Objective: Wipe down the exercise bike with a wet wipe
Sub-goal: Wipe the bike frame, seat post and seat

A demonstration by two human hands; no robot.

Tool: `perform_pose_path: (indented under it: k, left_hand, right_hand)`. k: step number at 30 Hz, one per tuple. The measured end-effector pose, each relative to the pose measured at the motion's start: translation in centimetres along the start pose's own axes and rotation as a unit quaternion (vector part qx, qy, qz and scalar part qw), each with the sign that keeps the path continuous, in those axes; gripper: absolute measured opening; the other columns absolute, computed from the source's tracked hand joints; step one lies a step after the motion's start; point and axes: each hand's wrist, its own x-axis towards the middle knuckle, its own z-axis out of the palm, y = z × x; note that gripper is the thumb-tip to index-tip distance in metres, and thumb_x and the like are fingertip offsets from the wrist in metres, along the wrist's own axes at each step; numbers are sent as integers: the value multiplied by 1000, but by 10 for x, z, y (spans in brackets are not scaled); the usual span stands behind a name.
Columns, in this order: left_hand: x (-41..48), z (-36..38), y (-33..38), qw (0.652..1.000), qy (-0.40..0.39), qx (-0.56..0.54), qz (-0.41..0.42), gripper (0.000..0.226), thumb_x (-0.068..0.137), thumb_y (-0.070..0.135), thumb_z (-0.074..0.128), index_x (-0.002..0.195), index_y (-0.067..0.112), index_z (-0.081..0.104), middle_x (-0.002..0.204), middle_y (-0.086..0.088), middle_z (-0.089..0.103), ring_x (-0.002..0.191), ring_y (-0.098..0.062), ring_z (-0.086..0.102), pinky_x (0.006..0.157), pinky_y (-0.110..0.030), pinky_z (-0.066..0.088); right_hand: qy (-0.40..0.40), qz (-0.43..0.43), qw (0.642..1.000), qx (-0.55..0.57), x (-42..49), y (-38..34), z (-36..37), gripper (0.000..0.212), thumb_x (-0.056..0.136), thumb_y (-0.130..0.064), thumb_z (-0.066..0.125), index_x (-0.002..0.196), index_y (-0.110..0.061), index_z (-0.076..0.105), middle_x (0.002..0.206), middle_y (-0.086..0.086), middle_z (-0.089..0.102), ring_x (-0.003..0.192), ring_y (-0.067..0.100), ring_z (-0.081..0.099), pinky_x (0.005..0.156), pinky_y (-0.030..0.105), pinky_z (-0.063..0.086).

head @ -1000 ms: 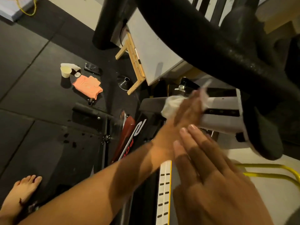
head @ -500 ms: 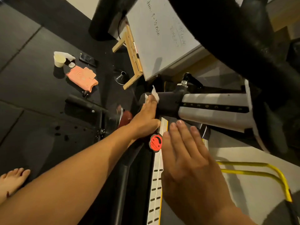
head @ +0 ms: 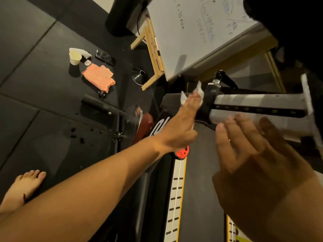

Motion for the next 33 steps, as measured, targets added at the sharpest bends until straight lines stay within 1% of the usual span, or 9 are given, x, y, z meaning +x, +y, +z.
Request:
perform_pose_path:
  k: [6,10,13,19,22,25,28,30,33]
  left_hand:
    - [12,-44,-65,957,-72,-29,-279,109,67,24,48,153,32,-18,165,-12,0,146,-42,21,117,-51,28]
    - [-2,-34,-58,967,-46,-58,-242,85,96,32,46,155,25,-15,164,0,-15,151,-18,-12,121,-38,0]
    - [-40,-3,-42,990,-26,-11,-138,72,100,36,35,156,21,-8,164,4,-14,149,-7,-17,120,-27,-8]
    - [-72,12,-56,962,35,-65,-261,57,108,27,25,157,21,-3,165,4,-8,150,-8,-9,124,-33,-2]
    - [-32,0,-20,968,62,-102,-220,51,109,26,22,157,15,7,165,0,4,152,-14,-1,119,-25,-2]
    - [-7,-4,-5,962,101,-154,-199,59,105,51,19,157,24,15,164,9,11,150,-7,5,113,-20,1]
    - [-37,10,-46,952,92,-185,-228,85,86,83,19,156,36,14,165,12,8,151,-5,4,124,-41,3]
    - [-75,24,-65,945,66,-192,-258,82,84,85,22,154,45,11,164,17,7,150,-2,5,124,-47,10]
    - [-89,21,-38,933,29,-222,-282,81,85,84,24,154,45,8,165,10,7,152,-12,7,122,-53,14]
  right_hand:
    - [-44,47,998,-24,14,-8,34,72,80,-20,50,145,6,32,147,37,28,142,50,20,116,61,9]
    - [-27,-58,995,78,19,-35,72,63,79,-15,53,141,-5,43,144,19,47,137,33,39,110,49,32]
    - [-40,32,976,213,5,-32,79,68,72,-8,71,137,-11,50,137,10,56,128,26,53,90,35,50]
    - [-53,154,931,326,-29,-5,70,66,88,-11,57,148,-26,34,153,-3,36,124,8,51,94,13,38]
    - [-29,148,924,351,-26,-14,70,68,85,-5,59,147,-22,38,150,-1,42,129,-1,35,99,4,22]
    - [8,115,930,349,-3,-35,69,67,83,-8,60,146,-19,40,147,3,45,132,2,30,104,13,19]
    - [40,98,928,358,22,-50,55,60,89,-17,52,148,-21,37,151,-2,40,135,-4,23,103,3,6]
    - [12,105,920,377,31,-56,49,61,96,-19,50,151,-25,27,157,-7,27,137,-7,12,101,1,-1]
    - [-36,110,922,370,36,-61,43,64,96,-15,50,153,-18,21,159,-2,19,147,13,16,112,16,15]
